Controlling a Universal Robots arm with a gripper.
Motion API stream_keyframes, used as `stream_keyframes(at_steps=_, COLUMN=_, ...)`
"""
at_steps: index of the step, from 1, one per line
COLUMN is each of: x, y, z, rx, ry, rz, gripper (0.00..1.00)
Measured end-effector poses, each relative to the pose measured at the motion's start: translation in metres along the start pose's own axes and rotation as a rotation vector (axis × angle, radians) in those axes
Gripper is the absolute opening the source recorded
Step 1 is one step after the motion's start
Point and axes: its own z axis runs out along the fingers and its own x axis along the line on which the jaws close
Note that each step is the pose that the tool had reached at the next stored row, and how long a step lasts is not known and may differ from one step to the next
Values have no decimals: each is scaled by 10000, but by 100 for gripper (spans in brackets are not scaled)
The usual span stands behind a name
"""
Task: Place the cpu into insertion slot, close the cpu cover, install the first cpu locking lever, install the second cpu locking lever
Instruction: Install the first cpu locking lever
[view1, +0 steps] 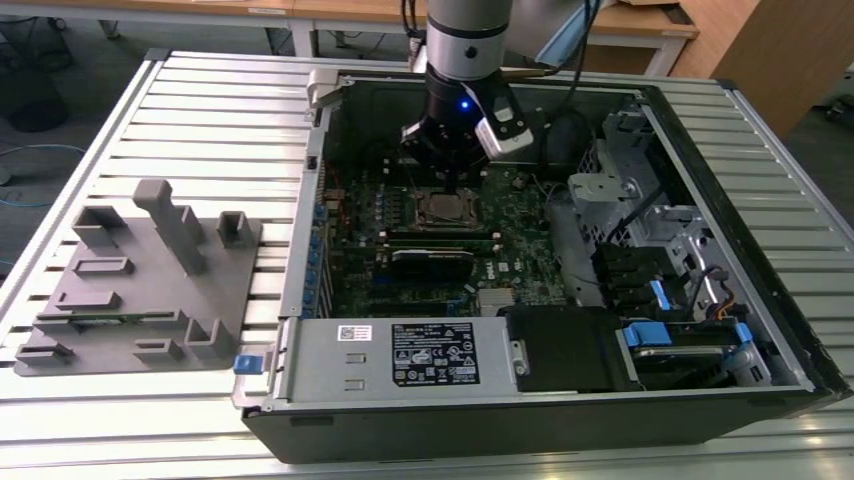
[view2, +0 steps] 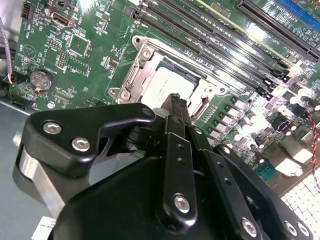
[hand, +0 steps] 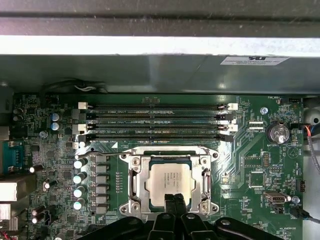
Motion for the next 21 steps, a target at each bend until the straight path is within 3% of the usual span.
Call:
stream_keyframes(at_steps=6, x=0, y=0, z=-2, rx=3, ry=46, rz=0, gripper=11)
stream_keyframes(at_steps=15, x=6, y=0, z=0, rx=-8, ry=47, rz=1, gripper=11)
stream_keyframes(at_steps=21, x=108, y=1, z=2, rx=-6, ry=47, rz=0, gripper=11)
